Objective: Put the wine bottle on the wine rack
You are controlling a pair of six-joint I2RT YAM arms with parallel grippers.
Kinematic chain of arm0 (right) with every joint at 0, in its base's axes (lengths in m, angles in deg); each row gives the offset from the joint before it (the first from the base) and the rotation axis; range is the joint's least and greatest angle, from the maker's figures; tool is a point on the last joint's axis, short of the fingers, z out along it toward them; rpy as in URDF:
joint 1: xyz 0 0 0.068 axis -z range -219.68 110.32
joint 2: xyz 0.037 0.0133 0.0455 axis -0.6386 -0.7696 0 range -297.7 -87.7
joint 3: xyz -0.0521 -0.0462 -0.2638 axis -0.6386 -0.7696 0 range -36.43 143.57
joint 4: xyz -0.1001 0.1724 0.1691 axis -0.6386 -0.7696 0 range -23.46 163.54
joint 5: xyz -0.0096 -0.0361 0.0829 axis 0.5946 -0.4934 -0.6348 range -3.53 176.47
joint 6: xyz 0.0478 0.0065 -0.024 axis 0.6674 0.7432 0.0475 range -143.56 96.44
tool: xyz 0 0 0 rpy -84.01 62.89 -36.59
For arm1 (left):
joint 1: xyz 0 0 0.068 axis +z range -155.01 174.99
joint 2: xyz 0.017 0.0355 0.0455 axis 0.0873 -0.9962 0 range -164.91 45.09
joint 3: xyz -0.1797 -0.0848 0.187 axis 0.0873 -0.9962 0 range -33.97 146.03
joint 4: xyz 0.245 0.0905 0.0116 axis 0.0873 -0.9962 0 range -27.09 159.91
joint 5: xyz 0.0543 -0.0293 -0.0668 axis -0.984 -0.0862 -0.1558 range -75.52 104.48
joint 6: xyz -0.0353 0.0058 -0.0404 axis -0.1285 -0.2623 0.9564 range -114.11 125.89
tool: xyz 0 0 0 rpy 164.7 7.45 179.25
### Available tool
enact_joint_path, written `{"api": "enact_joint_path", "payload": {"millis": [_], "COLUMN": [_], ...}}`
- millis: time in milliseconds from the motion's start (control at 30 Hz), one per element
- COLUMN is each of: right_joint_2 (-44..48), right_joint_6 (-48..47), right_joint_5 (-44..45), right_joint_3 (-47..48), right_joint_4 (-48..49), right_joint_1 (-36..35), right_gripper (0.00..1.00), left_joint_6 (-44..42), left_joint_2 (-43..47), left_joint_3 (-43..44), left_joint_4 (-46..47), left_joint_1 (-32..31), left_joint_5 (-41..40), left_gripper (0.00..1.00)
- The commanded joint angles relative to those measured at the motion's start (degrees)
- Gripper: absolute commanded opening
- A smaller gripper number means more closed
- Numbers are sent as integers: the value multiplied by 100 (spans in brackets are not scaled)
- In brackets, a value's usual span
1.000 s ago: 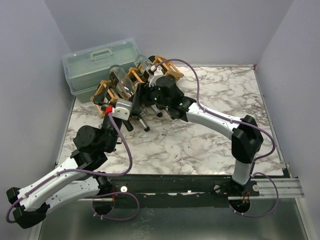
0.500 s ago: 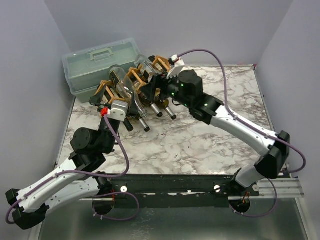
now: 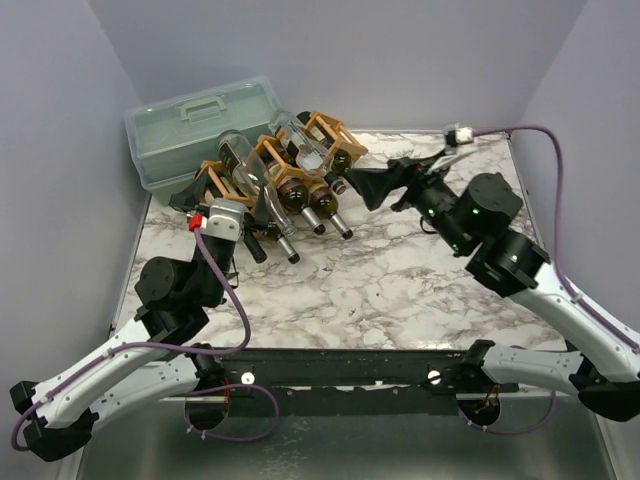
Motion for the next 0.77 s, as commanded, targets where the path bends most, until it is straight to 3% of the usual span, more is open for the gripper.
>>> {"api": "enact_joint_path", "payload": {"millis": [0, 433, 733], "right_joint_2": [592, 1885, 2220], "right_joint_6": [-292, -717, -781], "right_joint_5": [829, 1633, 1494], "right_joint_3": [-74, -17, -195], "right_joint_4": [-226, -391, -231], "right_joint_1": [-34, -35, -34], "right_gripper": [100, 100, 100], "left_joint_6": [303, 484, 617], "left_joint_2": [52, 4, -142], "left_joint_3": [336, 1036, 1311], "left_joint_4": [135, 30, -64], "left_joint_1": [34, 34, 34], "left_joint_5": [-110, 73, 154], "left_gripper": [99, 99, 99]}}
